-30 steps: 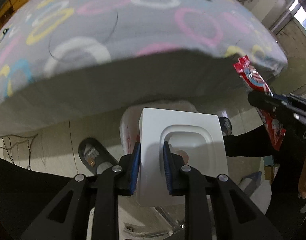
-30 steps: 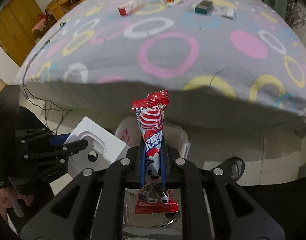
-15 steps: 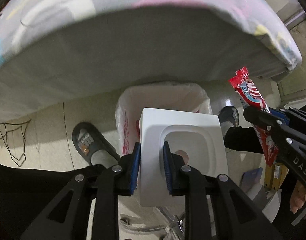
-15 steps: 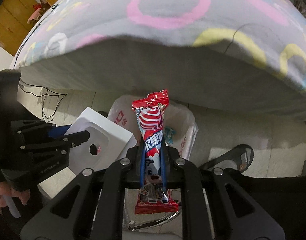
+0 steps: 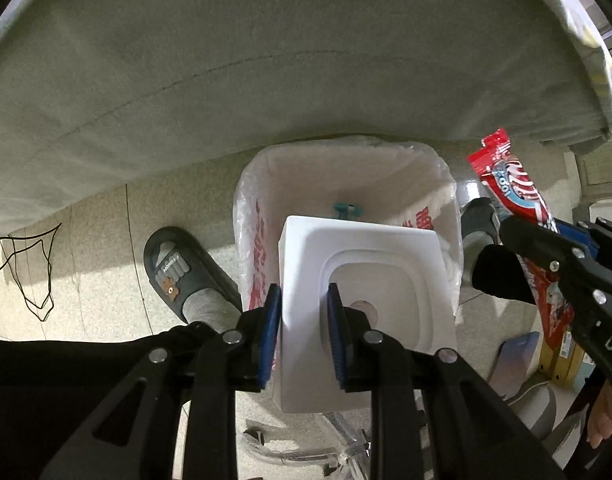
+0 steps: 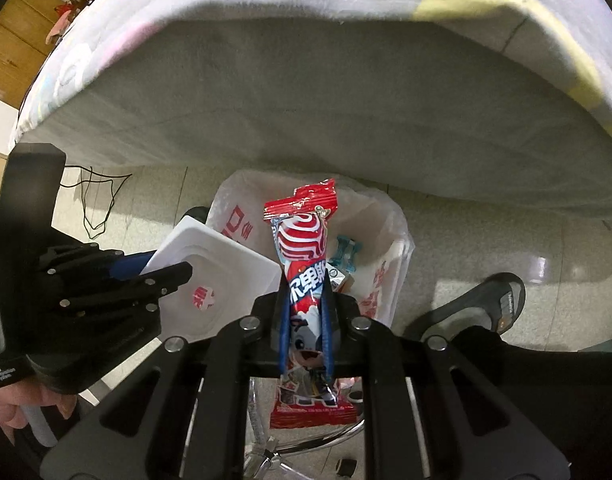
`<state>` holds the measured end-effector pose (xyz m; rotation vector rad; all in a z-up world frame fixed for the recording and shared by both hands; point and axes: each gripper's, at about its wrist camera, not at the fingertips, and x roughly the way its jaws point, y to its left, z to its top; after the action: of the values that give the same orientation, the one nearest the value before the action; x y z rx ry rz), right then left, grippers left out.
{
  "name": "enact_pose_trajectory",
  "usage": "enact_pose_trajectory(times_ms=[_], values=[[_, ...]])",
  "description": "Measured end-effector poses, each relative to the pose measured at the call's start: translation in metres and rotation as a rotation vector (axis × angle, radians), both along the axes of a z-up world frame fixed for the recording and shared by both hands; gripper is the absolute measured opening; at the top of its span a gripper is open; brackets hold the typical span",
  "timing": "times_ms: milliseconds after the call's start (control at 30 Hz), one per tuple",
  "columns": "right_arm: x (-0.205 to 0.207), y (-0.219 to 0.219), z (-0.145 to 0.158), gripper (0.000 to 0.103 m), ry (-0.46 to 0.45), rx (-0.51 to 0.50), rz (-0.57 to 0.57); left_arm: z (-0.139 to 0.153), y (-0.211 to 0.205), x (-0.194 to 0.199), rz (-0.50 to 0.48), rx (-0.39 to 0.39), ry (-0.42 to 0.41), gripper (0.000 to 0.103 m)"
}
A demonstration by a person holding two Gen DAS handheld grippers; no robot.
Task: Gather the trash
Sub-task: 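Open both tools over the white bag to drop wrapper and tray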
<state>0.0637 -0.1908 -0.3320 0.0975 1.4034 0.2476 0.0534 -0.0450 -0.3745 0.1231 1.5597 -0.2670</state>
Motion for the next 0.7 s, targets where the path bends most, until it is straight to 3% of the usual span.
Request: enact_pose_trajectory(times_ms=[333, 367, 400, 433, 467, 500, 700], values=[[0.007, 0.002, -0.019, 0.014, 0.038, 0.001, -0.002, -0.005, -0.001, 0.000, 0.000, 0.009, 0.004, 0.024], [0.007, 0.002, -0.020, 0.018, 0.041, 0.004, -0.001, -0.006, 0.000, 0.000, 0.002, 0.011, 0.003, 0.025], [0.007, 0.002, -0.021, 0.032, 0.042, 0.007, -0.002, -0.006, 0.000, 0.000, 0.004, 0.012, 0.004, 0.028], [0.007, 0.000, -0.022, 0.044, 0.042, 0.007, -0.011, -0.006, 0.001, 0.000, 0.010, 0.006, 0.007, 0.045], [0.007, -0.002, -0.021, 0.065, 0.041, 0.003, -0.024, -0.007, 0.001, 0.000, 0.015, 0.004, 0.011, 0.064], [0.007, -0.005, -0.020, 0.072, 0.036, 0.001, -0.042, -0.007, 0.002, 0.000, 0.019, 0.006, 0.014, 0.097], [0.004, -0.014, -0.012, 0.073, 0.021, 0.021, -0.085, -0.006, 0.002, 0.000, 0.019, 0.025, 0.004, 0.095]])
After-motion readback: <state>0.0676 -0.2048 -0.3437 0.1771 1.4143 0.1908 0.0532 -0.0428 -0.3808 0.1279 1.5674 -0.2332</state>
